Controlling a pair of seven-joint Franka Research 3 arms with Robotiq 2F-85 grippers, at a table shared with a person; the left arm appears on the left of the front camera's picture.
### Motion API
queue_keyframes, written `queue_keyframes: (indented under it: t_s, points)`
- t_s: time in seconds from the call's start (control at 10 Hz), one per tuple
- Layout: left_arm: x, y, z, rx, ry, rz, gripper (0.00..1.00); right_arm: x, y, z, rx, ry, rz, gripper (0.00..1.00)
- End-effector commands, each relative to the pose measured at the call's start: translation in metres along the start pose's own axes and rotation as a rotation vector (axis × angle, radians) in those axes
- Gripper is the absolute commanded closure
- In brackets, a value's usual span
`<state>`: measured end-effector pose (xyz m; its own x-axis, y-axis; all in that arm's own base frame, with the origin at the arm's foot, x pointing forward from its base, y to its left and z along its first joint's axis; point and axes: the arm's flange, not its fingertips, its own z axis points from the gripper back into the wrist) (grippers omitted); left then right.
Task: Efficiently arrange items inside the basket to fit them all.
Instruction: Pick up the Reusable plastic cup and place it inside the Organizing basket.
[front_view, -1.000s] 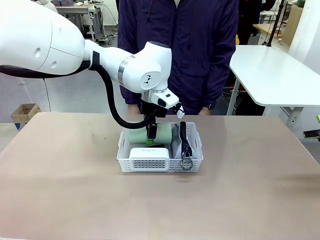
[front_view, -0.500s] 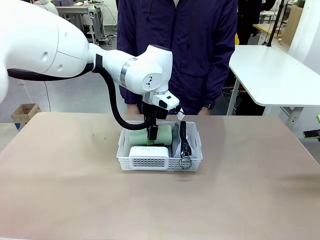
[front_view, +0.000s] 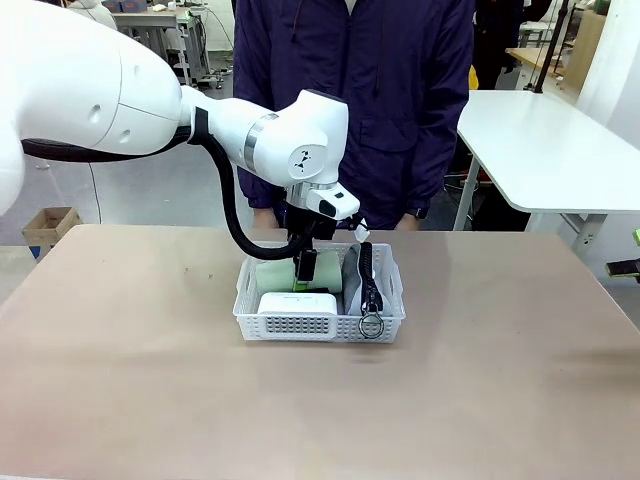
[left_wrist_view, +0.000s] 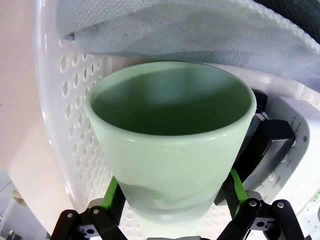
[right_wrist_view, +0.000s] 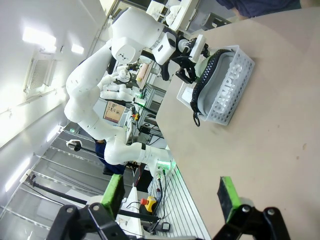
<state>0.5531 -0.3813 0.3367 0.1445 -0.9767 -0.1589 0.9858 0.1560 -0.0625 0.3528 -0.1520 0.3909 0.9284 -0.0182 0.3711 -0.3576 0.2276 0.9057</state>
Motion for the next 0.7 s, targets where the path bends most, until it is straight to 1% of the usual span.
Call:
queue_keyframes:
  t_s: [0.0,0.4,0.5,0.6]
  points:
    - [0.001,0.003,0.003,-0.015,-0.002,-0.026,0.00,-0.002,0.002,0.000,0.004,0.004,0.010,0.00]
    - [-0.006,-0.007,0.016,-0.044,-0.039,-0.064,0.00,-0.002,0.002,0.000,0.004,0.004,0.010,0.00]
    - [-0.013,-0.014,0.026,-0.052,-0.061,-0.077,0.00,-0.002,0.002,0.000,0.004,0.004,0.010,0.00]
    - [-0.026,-0.025,0.045,-0.072,-0.116,-0.094,0.00,-0.002,0.002,0.000,0.004,0.004,0.010,0.00]
